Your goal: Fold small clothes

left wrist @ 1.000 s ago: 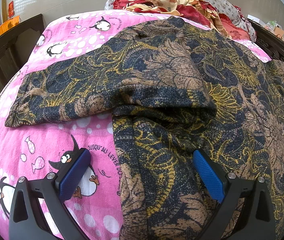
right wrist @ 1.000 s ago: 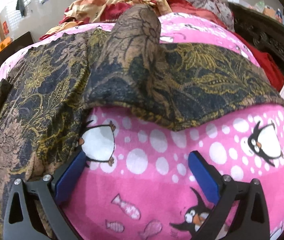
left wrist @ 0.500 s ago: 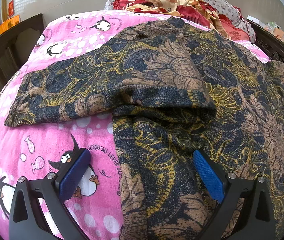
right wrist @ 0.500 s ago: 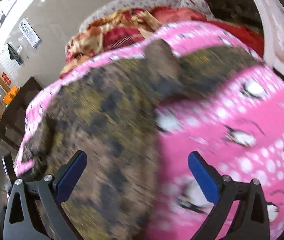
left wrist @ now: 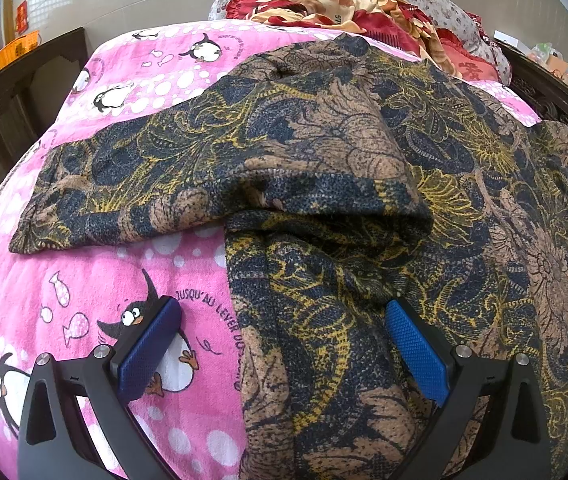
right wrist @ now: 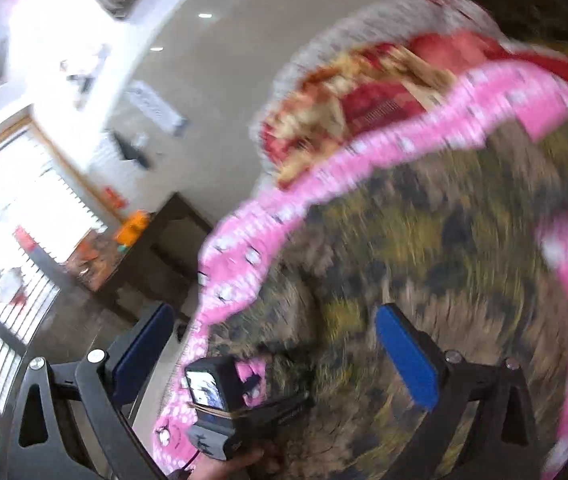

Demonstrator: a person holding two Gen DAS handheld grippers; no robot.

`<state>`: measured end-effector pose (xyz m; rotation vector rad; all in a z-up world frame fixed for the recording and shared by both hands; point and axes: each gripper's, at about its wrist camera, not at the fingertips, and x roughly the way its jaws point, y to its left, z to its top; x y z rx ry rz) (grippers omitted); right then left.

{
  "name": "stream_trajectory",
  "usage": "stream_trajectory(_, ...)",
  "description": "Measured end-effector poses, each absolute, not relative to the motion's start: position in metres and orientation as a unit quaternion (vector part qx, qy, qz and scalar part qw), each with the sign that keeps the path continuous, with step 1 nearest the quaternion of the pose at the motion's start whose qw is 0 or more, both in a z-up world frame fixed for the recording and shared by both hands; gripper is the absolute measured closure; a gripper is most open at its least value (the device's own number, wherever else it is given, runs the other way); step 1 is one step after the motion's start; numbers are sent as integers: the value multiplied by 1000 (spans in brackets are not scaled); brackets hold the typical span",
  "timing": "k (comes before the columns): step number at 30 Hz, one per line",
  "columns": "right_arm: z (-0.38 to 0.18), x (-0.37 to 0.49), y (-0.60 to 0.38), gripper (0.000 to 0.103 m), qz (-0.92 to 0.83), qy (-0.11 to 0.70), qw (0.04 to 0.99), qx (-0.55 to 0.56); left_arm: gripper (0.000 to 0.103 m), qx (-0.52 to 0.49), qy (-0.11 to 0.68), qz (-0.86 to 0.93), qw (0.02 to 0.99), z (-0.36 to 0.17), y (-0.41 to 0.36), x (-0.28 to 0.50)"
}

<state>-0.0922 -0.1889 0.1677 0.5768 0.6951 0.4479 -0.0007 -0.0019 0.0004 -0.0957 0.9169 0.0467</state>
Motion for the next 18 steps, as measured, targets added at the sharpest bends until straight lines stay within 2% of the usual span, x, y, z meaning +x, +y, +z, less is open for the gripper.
stream_trajectory(3, 124, -89, -159, 0, 187, 337, 894, 230, 16, -48, 442, 21, 896, 0, -2, -1)
stream_trajectory(8, 91, -99, -187, 0, 56, 267, 957, 99, 16, -49, 441, 19, 896, 1, 0, -2)
stream_trajectory(12, 97, -114, -247, 0, -28, 262, 964, 41, 16, -49, 441, 19, 896, 0, 0, -2)
stream_trajectory(18, 149, -171, -318, 0, -245, 172, 945, -135, 16, -47, 442, 20, 896, 0, -1, -2)
